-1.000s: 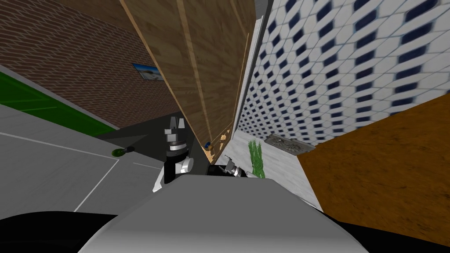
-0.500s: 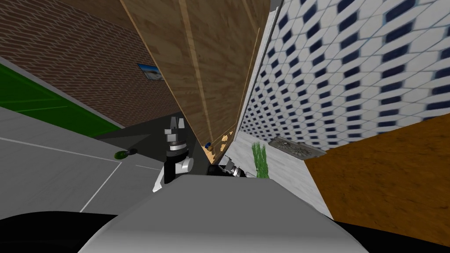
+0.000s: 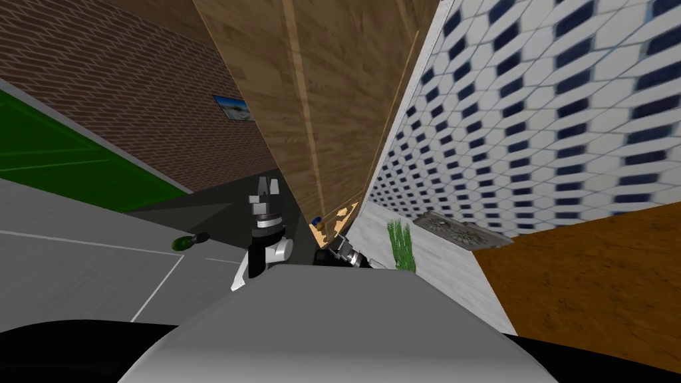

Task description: Push the door open

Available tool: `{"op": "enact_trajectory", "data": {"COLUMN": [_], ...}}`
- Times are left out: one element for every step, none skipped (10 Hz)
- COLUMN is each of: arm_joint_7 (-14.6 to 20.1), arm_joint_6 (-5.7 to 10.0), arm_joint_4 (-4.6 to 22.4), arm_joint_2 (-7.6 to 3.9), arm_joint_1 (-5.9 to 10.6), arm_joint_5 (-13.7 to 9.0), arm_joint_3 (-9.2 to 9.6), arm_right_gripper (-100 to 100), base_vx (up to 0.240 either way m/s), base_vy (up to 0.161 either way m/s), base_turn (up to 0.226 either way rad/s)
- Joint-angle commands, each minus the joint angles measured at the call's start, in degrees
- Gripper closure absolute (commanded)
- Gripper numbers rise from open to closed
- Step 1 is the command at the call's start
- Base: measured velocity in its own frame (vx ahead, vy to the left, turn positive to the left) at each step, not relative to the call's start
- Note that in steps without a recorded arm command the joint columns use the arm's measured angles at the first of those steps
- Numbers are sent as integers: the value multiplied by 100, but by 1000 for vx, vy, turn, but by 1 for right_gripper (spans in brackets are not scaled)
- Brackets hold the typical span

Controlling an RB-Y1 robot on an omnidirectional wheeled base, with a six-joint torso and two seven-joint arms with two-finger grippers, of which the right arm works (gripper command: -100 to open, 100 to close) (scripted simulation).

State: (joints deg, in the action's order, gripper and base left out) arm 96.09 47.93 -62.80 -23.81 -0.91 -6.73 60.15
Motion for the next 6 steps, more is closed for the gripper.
{"op": "enact_trajectory", "data": {"arm_joint_7": [-23,-38,-28,-28,-28,-28], "arm_joint_6": [-37,-63,-54,-54,-54,-54], "arm_joint_4": [18,39,11,11,11,11], "arm_joint_2": [51,95,65,65,65,65], "arm_joint_1": [5,13,7,7,7,7], "arm_joint_5": [-10,-17,-13,-13,-13,-13], "arm_joint_3": [-18,-32,-25,-25,-25,-25], "arm_right_gripper": [-100,-100,-100,100,100,100], "base_vx": [133,120,52,-6,-21,-18], "base_vy": [131,143,68,-9,-28,-24], "base_turn": [27,43,1,-5,3,2]}}
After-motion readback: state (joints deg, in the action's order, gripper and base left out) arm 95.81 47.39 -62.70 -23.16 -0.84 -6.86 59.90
